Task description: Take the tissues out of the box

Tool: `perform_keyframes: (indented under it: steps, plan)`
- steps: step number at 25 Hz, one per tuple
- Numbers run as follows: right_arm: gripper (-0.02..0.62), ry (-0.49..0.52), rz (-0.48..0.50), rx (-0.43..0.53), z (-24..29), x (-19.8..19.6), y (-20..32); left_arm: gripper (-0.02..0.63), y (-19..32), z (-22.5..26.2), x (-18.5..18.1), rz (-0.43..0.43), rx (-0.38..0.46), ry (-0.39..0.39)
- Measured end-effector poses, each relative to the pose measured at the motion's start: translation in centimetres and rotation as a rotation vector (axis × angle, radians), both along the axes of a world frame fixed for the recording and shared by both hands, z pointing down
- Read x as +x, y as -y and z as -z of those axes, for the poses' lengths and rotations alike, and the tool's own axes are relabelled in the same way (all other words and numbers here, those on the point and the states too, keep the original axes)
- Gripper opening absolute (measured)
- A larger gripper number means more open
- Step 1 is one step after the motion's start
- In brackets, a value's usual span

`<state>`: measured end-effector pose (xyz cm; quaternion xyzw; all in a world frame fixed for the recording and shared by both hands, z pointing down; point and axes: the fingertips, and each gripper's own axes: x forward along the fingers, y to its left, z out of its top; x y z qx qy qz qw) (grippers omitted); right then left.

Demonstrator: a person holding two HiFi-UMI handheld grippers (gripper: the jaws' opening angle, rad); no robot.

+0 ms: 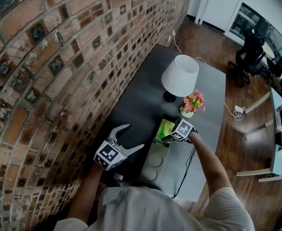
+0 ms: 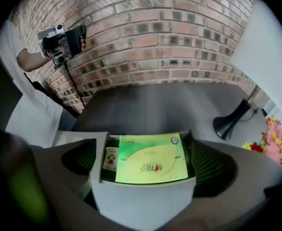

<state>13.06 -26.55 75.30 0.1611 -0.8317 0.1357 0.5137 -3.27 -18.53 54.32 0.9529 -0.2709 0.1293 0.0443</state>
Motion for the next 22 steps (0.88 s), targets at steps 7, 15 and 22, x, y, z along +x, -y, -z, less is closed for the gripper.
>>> perform_keyframes:
  steps: [7, 15, 22]
  plan:
    - [0.617, -0.148, -0.022, -0.042, -4.1, 1.1, 0.7, 0.376, 0.3, 0.3, -0.8, 0.073, 0.002, -0.027]
    - [0.620, -0.210, 0.036, -0.131, -7.2, -1.6, -1.4, 0.376, -0.7, 0.7, -2.3, 0.094, -0.018, -0.052]
    - [0.559, -0.227, 0.027, -0.122, -6.2, -1.7, -1.3, 0.374, -1.7, 0.6, -3.0, 0.104, -0.017, -0.065]
